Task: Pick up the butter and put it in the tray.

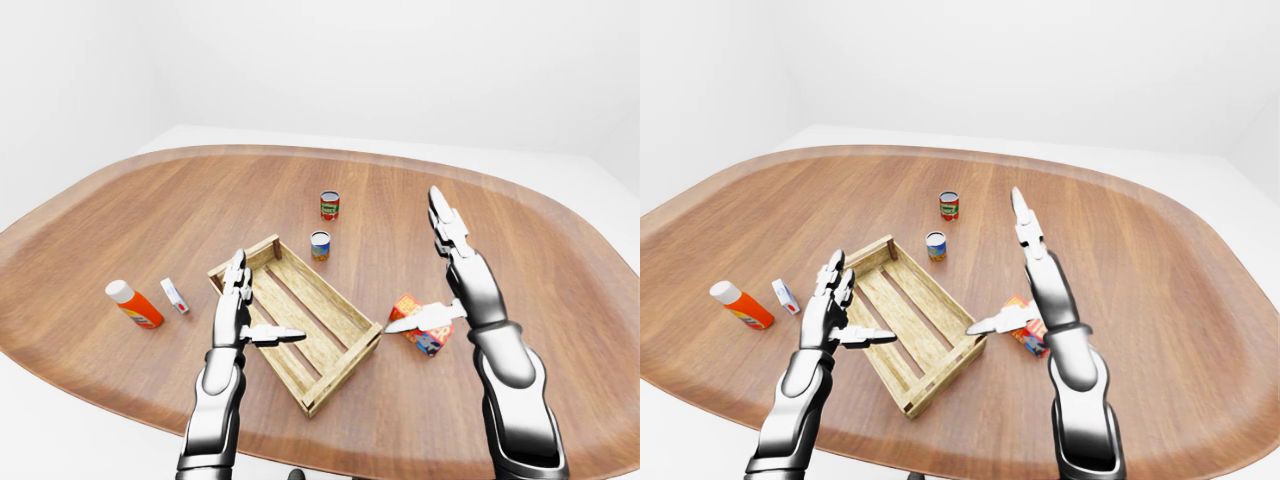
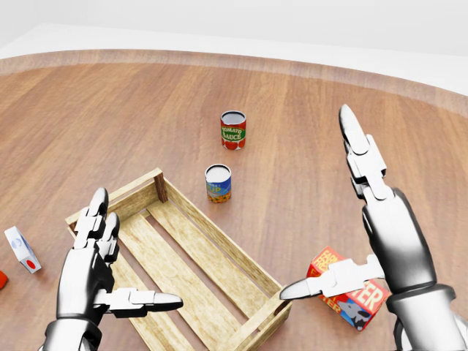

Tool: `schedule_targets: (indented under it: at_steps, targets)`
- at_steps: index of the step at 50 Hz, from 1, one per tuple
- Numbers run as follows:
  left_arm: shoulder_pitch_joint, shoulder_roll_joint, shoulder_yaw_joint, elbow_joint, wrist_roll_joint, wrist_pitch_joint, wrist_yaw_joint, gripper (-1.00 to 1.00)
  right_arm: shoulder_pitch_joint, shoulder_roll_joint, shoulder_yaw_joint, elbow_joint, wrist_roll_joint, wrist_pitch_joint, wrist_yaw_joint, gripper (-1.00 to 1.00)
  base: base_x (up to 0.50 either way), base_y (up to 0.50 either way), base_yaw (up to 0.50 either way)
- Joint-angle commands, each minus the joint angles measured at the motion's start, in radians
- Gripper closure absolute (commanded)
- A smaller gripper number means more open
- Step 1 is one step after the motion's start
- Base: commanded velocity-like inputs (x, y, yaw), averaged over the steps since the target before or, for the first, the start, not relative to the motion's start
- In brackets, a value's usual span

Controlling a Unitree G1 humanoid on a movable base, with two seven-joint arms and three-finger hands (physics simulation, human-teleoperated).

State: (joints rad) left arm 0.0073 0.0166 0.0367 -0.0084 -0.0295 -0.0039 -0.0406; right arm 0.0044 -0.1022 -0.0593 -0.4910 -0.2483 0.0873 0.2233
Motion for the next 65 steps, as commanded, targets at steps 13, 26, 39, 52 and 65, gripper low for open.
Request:
schedule_targets:
  at_steps: [13, 26, 39, 52, 65]
  targets:
    - [0.005, 0.000, 0.001, -0.003, -0.002, -0.002, -0.001, -1.00, -0.005, -0.078, -0.133, -0.032, -0.479, 0.000, 0.384, -1.00, 0.00, 0.00, 0.00]
    - [0.006, -0.001, 0.000, -0.006, -0.003, 0.000, 0.000, -1.00, -0.010, -0.094, -0.164, 0.152, -0.604, 0.000, 0.458, -1.00, 0.00, 0.00, 0.00]
    - [0.005, -0.001, 0.000, -0.005, -0.004, -0.001, 0.000, -1.00, -0.061, -0.130, -0.159, 0.362, -0.602, 0.000, 0.365, -1.00, 0.00, 0.00, 0.00]
    - [0.000, 0.000, 0.004, -0.001, -0.007, 0.001, 0.000, -1.00, -0.113, -0.146, -0.122, 0.509, -0.594, 0.000, 0.278, -1.00, 0.00, 0.00, 0.00]
    - [0.001, 0.000, 0.003, -0.001, -0.007, 0.000, 0.001, -1.00, -0.168, -0.157, -0.076, 0.718, -0.588, 0.000, 0.158, -1.00, 0.00, 0.00, 0.00]
